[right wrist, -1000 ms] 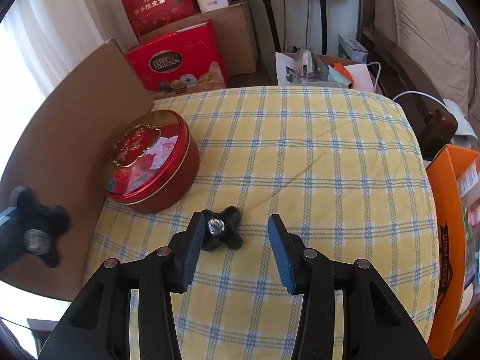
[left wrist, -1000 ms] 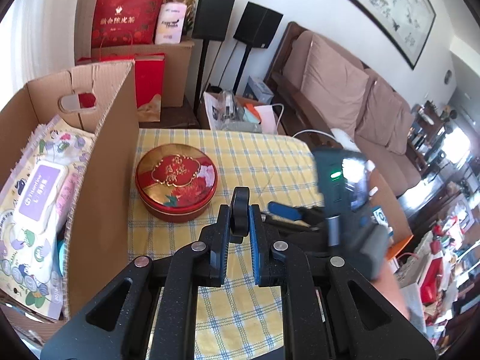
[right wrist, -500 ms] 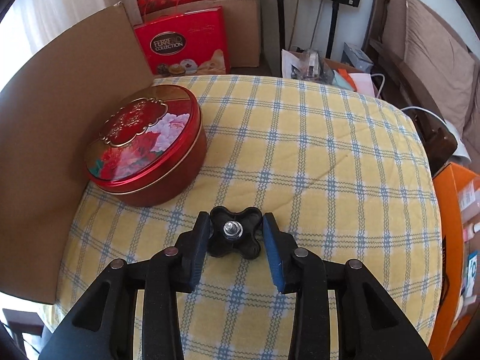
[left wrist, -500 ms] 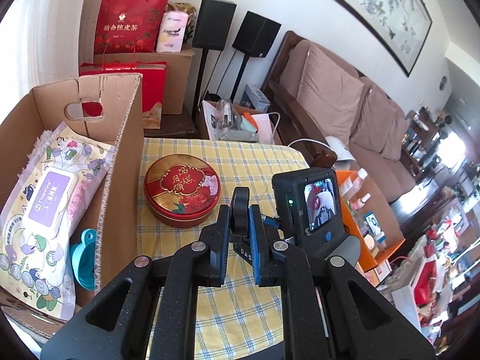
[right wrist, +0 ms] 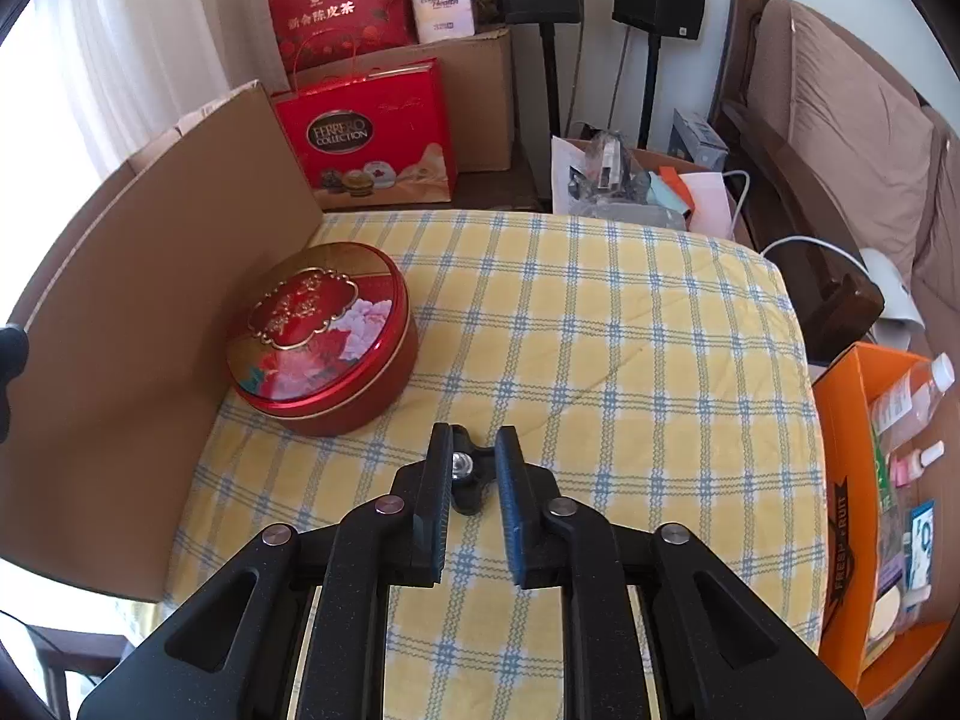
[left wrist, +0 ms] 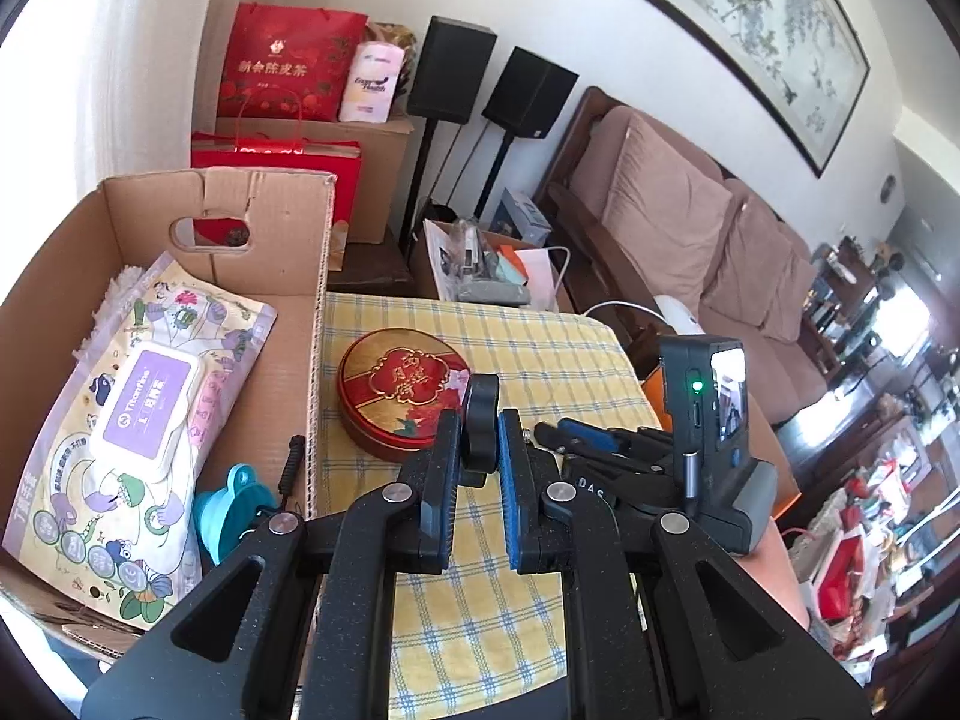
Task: Organize objects
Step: 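Carry the black star knobs over the cardboard box with both grippers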
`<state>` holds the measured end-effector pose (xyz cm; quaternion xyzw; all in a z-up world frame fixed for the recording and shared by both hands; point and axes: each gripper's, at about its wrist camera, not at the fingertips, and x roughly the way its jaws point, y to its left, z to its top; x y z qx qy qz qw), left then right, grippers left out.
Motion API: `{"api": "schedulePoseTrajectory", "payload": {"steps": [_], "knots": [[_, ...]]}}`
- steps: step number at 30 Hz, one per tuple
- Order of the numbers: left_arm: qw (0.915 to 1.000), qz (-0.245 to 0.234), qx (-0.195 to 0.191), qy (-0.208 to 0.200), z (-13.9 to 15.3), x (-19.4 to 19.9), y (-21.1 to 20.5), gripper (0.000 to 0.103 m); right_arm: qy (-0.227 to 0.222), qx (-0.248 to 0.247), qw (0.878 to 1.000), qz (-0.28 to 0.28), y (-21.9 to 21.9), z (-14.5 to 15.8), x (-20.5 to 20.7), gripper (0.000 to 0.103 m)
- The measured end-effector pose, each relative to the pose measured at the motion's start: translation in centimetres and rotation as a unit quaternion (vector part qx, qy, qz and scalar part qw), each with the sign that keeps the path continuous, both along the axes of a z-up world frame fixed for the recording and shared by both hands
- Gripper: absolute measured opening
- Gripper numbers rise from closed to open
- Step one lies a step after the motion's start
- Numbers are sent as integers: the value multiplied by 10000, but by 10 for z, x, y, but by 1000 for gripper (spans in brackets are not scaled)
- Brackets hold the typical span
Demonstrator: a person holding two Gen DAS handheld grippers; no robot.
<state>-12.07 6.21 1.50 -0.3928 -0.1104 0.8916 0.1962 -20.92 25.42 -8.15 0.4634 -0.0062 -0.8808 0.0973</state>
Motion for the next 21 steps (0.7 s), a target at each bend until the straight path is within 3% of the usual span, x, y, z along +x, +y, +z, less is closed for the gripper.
{"api": "schedulePoseTrajectory", "payload": {"steps": [1, 3, 17, 19, 21], "knots": [[10000, 0, 0, -10, -1, 0, 0, 12, 5, -10, 10000, -20, -1, -1, 0, 48], [10000, -8, 10, -39, -3, 0, -1, 12, 72, 81, 9999, -19, -4, -6, -1, 57], [9999, 27, 29, -128, -9, -4, -5, 12, -181, 442, 9988, 84, -22, -54, -13, 58], [9999, 24, 42, -133, -9, -4, -5, 12, -117, 570, 9983, 86, -22, -55, -12, 46], [9999, 27, 55, -139, -9, -4, -5, 12, -164, 466, 9987, 90, -19, -56, -12, 46]]}}
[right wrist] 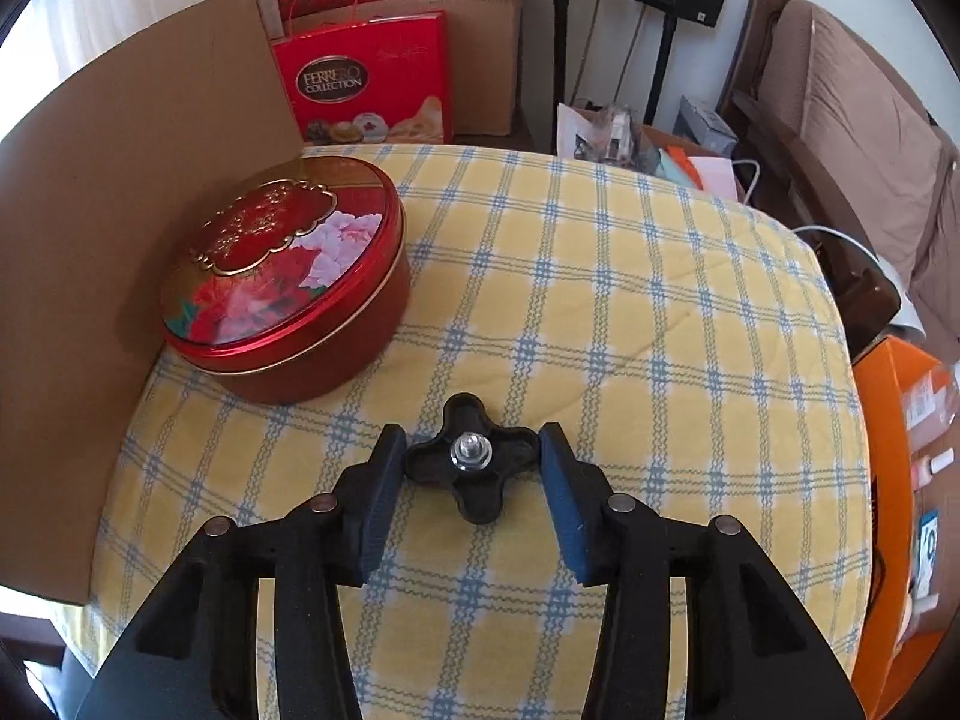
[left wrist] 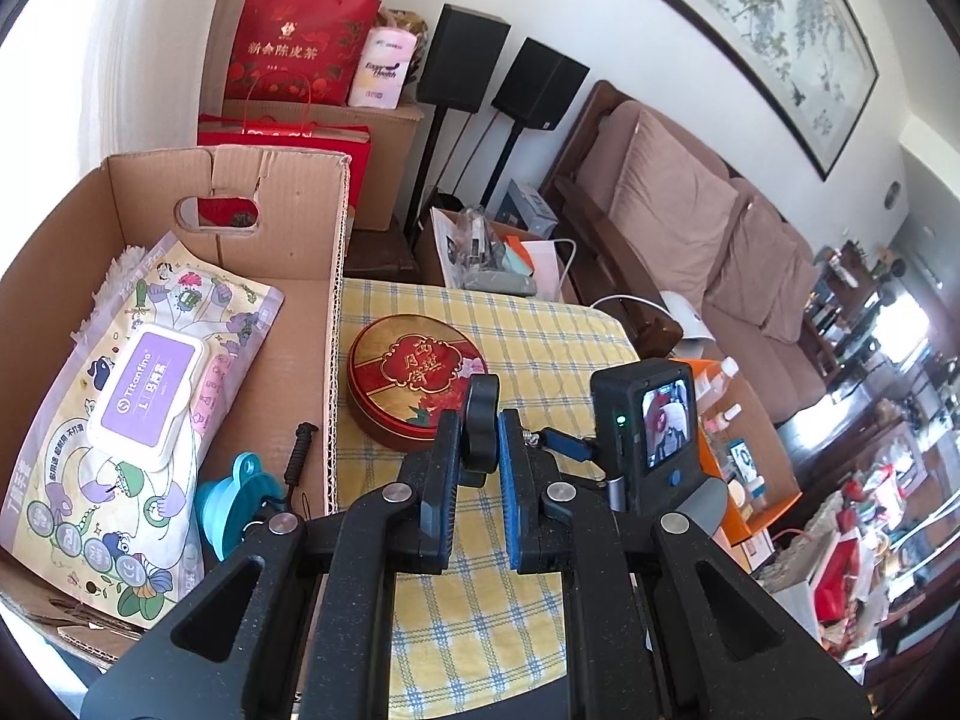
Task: Organize objects
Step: 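Carry the black star knobs over the cardboard box with both grippers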
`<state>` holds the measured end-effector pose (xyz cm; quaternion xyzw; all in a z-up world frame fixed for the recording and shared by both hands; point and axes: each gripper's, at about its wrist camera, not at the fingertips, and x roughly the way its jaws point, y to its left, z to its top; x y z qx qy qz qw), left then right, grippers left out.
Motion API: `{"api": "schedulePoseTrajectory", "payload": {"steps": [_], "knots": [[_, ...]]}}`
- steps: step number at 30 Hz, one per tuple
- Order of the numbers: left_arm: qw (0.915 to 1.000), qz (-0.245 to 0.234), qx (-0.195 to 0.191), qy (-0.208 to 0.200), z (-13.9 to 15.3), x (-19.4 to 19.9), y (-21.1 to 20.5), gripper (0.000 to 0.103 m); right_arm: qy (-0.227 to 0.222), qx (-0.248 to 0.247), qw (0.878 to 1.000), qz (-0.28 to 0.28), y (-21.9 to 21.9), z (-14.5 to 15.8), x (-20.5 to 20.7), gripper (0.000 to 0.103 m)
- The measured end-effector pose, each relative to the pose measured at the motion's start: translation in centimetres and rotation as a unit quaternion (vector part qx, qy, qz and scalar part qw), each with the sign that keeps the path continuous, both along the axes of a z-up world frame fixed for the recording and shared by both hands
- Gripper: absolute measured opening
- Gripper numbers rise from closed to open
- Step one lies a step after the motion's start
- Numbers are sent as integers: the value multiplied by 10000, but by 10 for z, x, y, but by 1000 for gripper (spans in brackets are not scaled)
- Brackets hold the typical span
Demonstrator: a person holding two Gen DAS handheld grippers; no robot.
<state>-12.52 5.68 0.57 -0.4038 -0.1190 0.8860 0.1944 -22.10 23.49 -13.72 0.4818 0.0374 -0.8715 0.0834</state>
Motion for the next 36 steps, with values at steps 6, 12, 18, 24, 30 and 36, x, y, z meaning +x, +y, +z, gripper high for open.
{"api": "schedulePoseTrajectory", "payload": {"steps": [6, 12, 18, 24, 30, 36], "knots": [[10000, 14, 32, 29, 3, 2, -6, 12, 87, -192, 9998, -61, 10, 16, 6, 46], [9999, 78, 46, 89, 10, 4, -14, 12, 306, -307, 9991, 21, 11, 51, 16, 46], [9997, 151, 132, 113, 16, 6, -27, 12, 574, -390, 9971, 319, -6, 92, 31, 46], [9992, 343, 140, 148, 20, 10, -45, 12, 835, -463, 9926, 748, -35, 130, 48, 46], [9983, 556, 109, 150, 20, 12, -66, 12, 968, -609, 9863, 1187, -70, 153, 58, 46], [9971, 766, 47, 21, 11, 10, -88, 12, 1010, -674, 9806, 1537, -102, 164, 63, 46]]}}
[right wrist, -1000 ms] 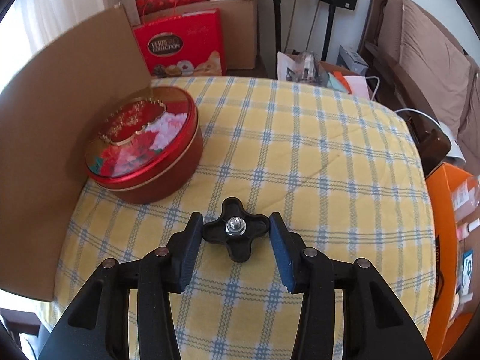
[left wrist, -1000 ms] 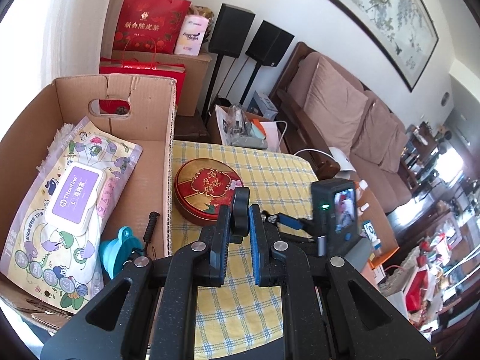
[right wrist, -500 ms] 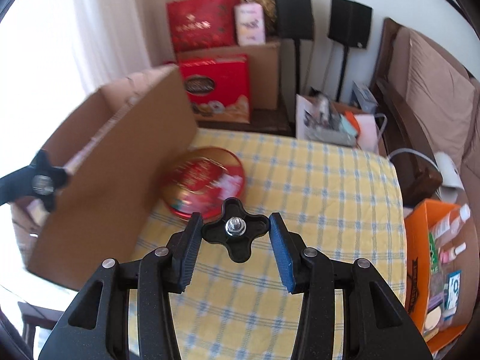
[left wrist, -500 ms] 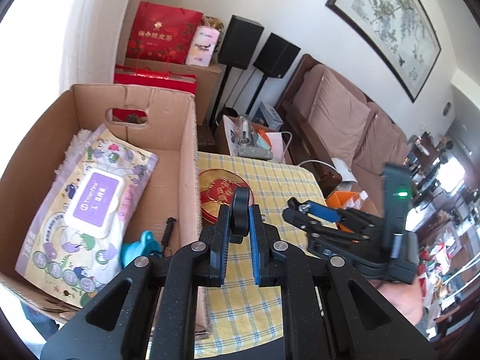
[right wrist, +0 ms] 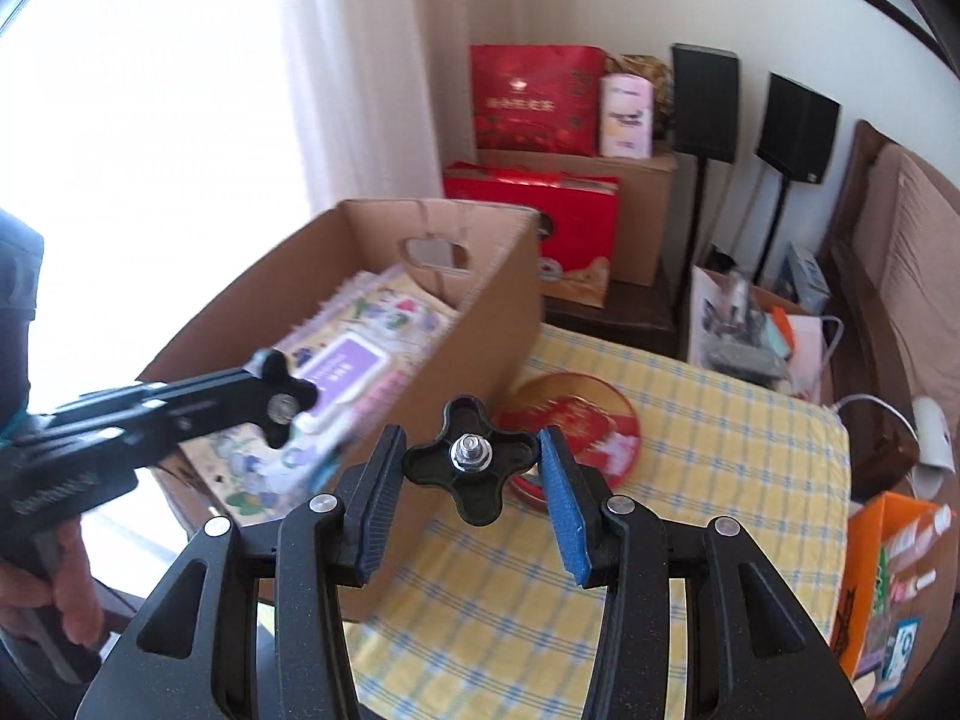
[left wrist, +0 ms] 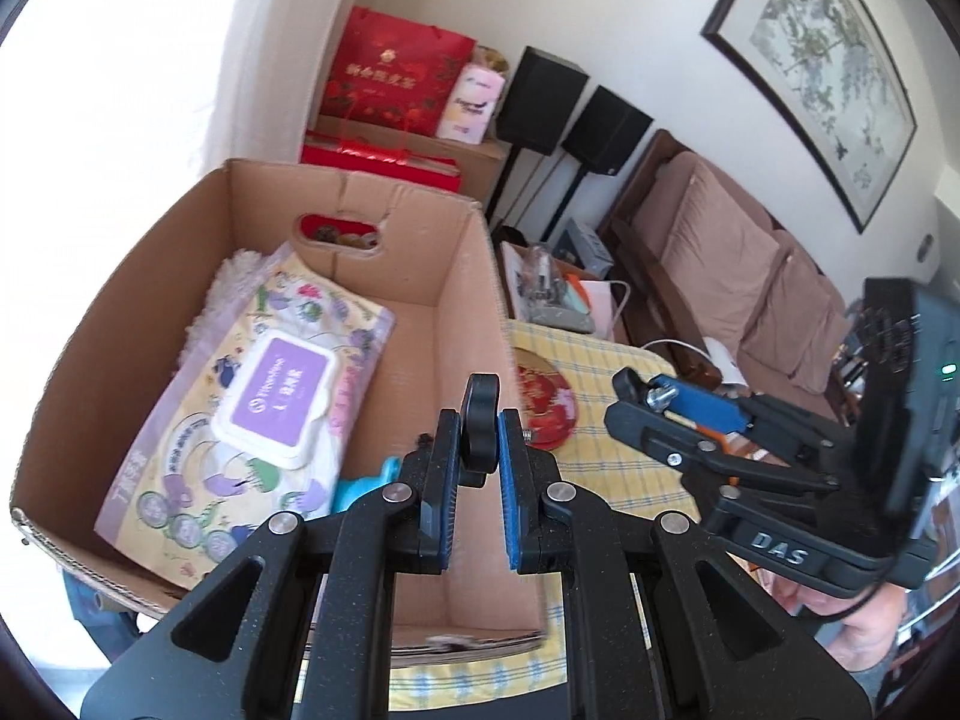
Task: Organize objects
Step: 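Carry the black star knobs over the cardboard box with both grippers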
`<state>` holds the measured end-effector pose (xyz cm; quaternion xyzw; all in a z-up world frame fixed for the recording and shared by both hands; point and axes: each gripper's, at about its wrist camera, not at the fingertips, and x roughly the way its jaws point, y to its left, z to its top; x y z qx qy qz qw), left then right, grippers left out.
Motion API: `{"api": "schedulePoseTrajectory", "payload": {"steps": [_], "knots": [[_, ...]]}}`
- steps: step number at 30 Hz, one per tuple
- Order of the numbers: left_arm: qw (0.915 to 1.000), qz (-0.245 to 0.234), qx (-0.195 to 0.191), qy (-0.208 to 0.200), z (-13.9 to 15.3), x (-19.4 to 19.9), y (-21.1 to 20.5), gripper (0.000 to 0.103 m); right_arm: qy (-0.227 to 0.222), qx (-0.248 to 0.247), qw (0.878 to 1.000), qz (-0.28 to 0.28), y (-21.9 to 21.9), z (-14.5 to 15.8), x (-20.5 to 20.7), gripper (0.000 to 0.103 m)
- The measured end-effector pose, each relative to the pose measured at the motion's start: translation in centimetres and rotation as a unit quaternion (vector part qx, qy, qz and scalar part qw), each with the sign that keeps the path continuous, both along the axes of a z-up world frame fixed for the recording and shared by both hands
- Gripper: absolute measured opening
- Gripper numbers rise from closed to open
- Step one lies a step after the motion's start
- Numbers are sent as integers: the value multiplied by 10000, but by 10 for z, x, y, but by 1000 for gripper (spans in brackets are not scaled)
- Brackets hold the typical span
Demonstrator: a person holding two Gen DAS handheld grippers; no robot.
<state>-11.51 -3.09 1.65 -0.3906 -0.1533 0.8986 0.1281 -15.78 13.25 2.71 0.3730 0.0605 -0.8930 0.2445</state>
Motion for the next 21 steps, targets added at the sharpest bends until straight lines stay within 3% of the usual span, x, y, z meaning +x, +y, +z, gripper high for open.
{"api": "schedulePoseTrajectory", "payload": {"steps": [7, 21], "knots": [[9997, 79, -49, -204, -17, 4, -17, 12, -4, -17, 9991, 434, -34, 1, 5, 46], [9979, 46, 96, -636, -43, 11, -38, 12, -285, 223, 9950, 934, -73, -26, 16, 46]]}}
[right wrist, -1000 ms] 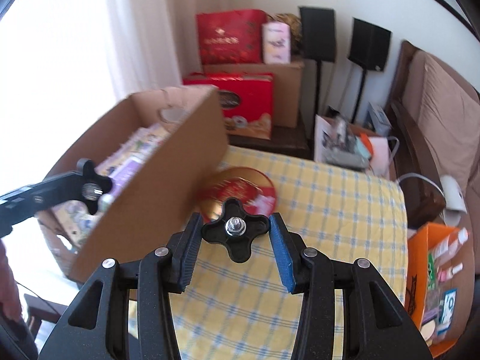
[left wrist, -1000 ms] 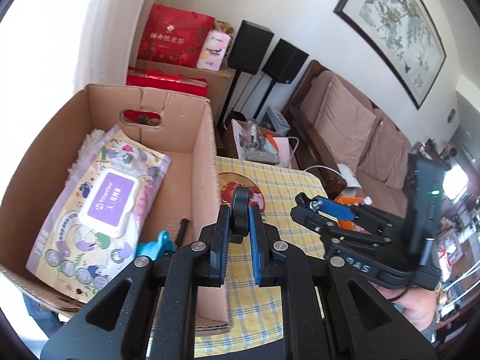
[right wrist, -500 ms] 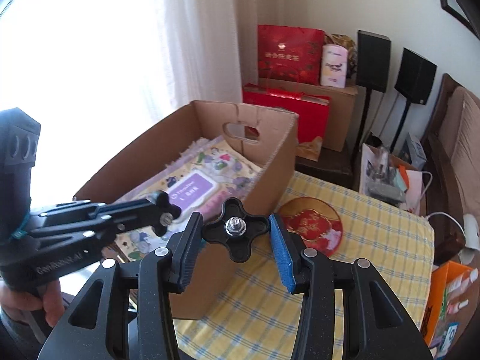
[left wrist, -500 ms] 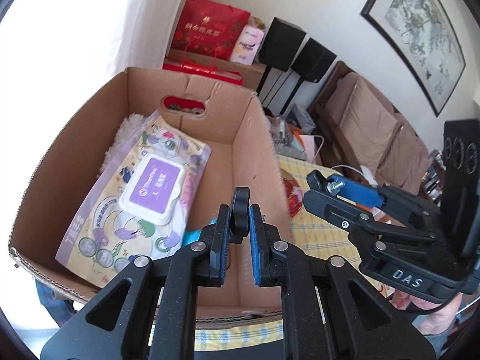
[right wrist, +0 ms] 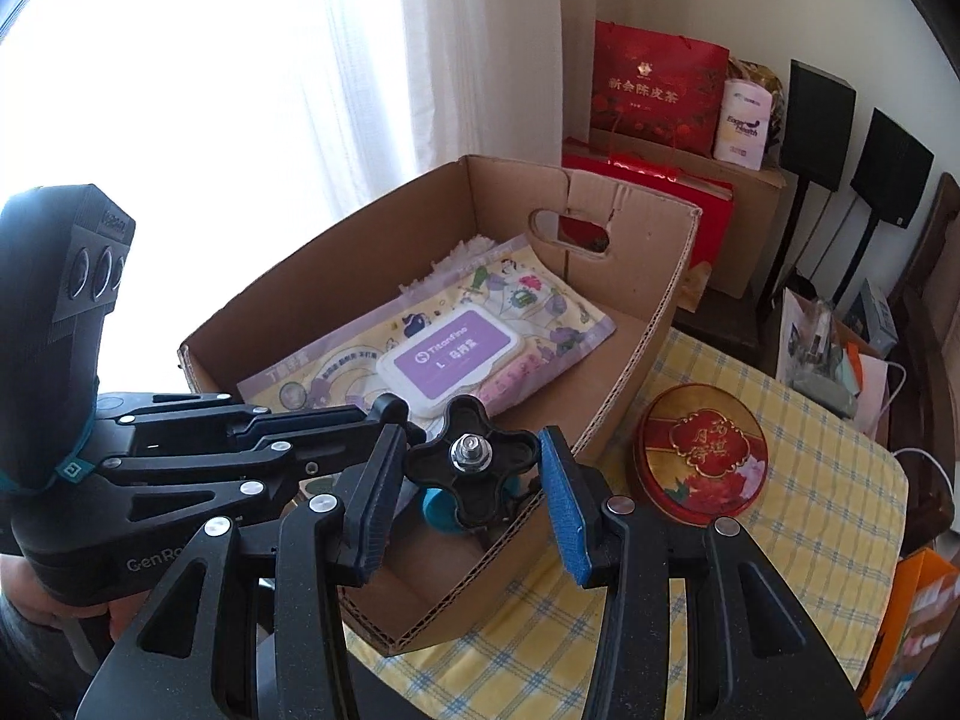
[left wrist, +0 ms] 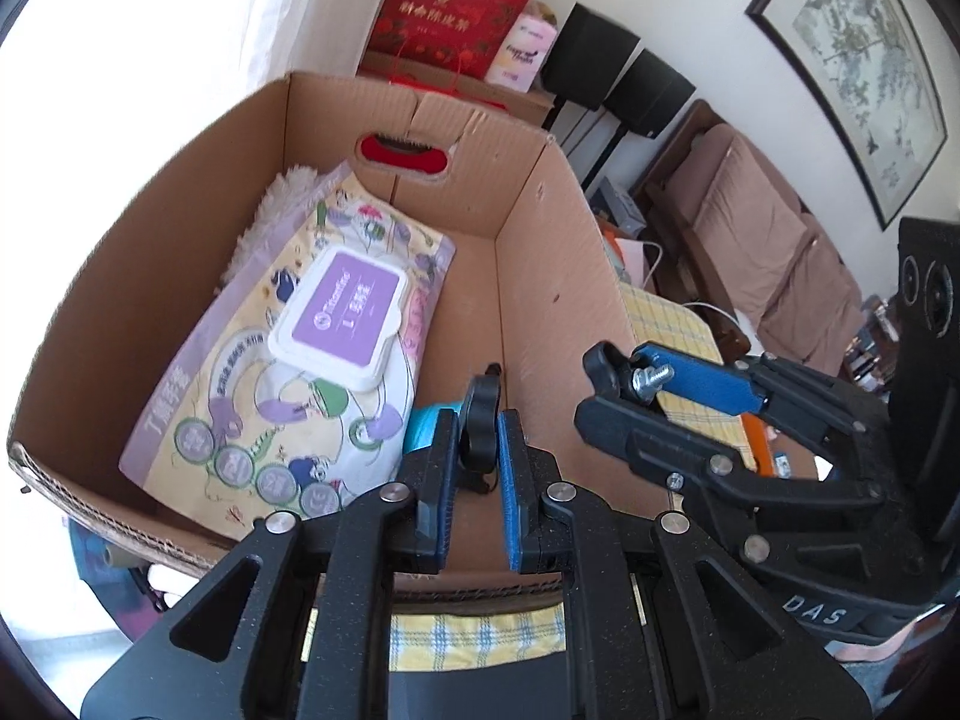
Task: Organize objects
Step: 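Carry the black star knobs over the cardboard box with both grippers, then open both grippers to drop the black knobs into the box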
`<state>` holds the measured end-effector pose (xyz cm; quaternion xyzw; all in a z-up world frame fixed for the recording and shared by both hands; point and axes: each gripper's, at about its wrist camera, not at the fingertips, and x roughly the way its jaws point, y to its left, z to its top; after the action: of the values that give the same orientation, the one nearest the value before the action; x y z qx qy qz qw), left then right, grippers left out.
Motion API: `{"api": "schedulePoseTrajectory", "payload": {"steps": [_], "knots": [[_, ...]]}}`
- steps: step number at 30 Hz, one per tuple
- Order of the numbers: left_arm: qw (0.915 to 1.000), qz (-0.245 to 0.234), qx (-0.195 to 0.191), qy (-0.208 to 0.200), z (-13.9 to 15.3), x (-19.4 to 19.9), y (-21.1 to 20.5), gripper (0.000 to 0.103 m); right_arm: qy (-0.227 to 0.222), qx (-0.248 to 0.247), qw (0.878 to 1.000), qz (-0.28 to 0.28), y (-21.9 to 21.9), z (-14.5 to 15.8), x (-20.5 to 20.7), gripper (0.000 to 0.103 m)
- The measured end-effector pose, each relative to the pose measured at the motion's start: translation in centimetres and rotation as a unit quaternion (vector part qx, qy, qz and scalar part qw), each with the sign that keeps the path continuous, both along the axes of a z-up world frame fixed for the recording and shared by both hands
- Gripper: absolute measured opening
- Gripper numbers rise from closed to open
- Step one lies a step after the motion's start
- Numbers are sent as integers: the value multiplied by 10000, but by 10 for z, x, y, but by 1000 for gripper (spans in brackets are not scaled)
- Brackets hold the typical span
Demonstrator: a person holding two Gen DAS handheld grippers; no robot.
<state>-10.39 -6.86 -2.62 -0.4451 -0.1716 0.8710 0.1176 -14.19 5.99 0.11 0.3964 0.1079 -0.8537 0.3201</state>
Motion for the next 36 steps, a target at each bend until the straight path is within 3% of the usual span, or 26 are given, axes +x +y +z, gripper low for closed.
{"api": "schedulePoseTrajectory", "payload": {"steps": [8, 17, 19, 22, 33, 36], "knots": [[9999, 154, 21, 74, 5, 4, -8, 22, -48, -75, 10000, -16, 4, 3, 5, 47], [9993, 310, 32, 192, 14, 5, -13, 53, 56, -196, 9995, -234, 16, 16, 8, 58], [9993, 308, 17, 218, 16, 5, -12, 65, 97, -213, 9993, -308, 21, 19, 8, 68], [9992, 315, 12, 260, 18, 5, -11, 75, 231, -150, 9984, -488, 28, 23, 7, 73], [9989, 277, -162, 348, 25, 4, -1, 99, 233, -250, 9944, -1000, 65, 25, 0, 91], [9986, 234, -274, 383, 27, 4, 5, 103, 233, -280, 9937, -1057, 71, 25, 0, 103]]}}
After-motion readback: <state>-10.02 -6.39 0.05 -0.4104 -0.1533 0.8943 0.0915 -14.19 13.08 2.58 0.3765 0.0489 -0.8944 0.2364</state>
